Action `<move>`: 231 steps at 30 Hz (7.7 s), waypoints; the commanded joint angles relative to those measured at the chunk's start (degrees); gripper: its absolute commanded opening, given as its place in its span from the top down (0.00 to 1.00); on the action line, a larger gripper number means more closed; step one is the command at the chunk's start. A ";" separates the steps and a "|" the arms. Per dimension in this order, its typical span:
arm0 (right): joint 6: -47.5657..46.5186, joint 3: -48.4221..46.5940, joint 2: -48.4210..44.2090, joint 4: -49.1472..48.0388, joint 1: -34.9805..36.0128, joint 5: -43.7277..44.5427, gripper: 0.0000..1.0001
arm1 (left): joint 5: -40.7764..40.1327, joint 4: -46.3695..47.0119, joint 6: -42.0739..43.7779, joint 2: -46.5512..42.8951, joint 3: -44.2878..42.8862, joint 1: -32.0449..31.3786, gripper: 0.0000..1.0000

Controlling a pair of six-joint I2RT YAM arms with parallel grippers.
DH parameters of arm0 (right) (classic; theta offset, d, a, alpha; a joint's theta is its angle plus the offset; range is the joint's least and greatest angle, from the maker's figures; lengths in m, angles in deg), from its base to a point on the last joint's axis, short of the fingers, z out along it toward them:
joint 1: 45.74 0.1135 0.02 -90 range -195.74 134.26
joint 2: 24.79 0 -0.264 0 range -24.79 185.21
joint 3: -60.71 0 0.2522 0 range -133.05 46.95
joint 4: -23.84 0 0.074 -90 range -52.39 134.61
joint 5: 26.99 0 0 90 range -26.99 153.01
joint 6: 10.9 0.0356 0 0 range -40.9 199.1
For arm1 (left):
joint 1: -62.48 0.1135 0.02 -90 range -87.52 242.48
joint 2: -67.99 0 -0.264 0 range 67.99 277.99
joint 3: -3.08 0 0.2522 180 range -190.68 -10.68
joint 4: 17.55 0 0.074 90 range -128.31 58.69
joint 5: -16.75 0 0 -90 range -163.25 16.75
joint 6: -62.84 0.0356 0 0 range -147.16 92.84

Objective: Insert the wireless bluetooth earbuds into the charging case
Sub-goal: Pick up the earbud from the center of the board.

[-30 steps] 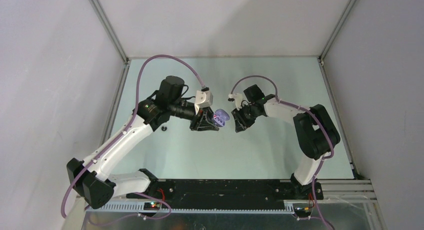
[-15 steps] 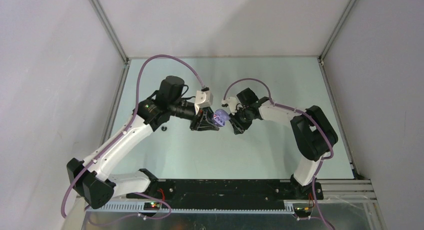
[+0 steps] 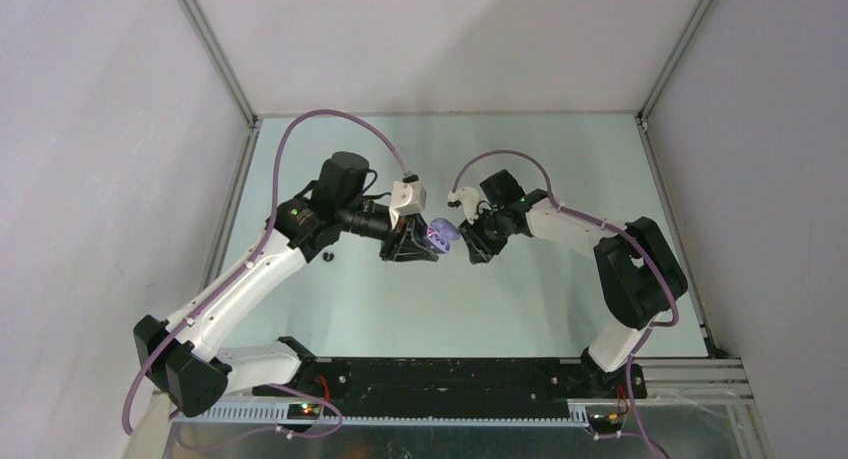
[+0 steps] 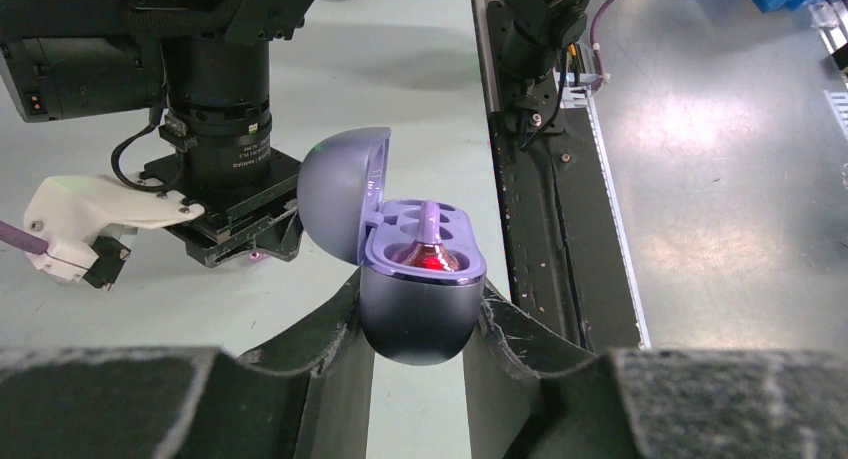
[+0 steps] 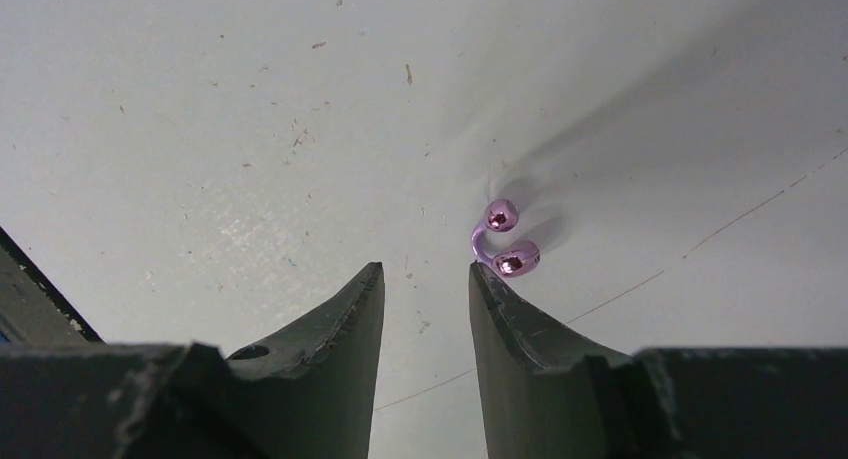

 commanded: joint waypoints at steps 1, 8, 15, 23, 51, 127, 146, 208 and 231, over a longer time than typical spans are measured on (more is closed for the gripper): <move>1.16 -2.16 0.64 1.43 -0.51 -0.66 0.59 | 0.11 1.57 -0.68 -1.48 0.12 0.28 0.92; 2.86 -3.49 0.51 4.32 -2.24 -5.11 0.61 | 0.03 1.51 -0.54 -1.71 0.23 0.29 0.92; 3.46 -3.43 1.01 5.12 -2.86 -7.55 0.61 | 0.20 1.33 -0.51 -1.55 -0.02 0.29 0.92; -1.36 -4.27 0.69 5.06 -2.48 -5.81 0.61 | 0.17 1.10 -0.38 -1.52 -0.18 0.31 0.92; -20.01 -4.81 3.21 1.89 1.77 8.08 0.63 | 0.03 0.81 -0.04 -0.75 -0.36 0.28 0.92; -1.62 -8.62 3.90 10.12 5.62 23.05 0.59 | -0.22 0.92 -0.10 -1.97 -0.11 0.32 0.91; -2.86 -7.03 6.85 9.74 6.67 24.73 0.60 | -0.58 1.35 -0.03 -2.78 0.75 0.28 0.91; -10.48 -6.37 7.91 0.75 2.61 28.68 0.80 | -0.09 1.47 -0.39 -1.43 0.39 0.29 0.90; -4.94 -16.69 15.01 6.46 -8.01 27.75 0.79 | -0.05 1.21 -0.44 -0.39 -0.40 0.28 0.90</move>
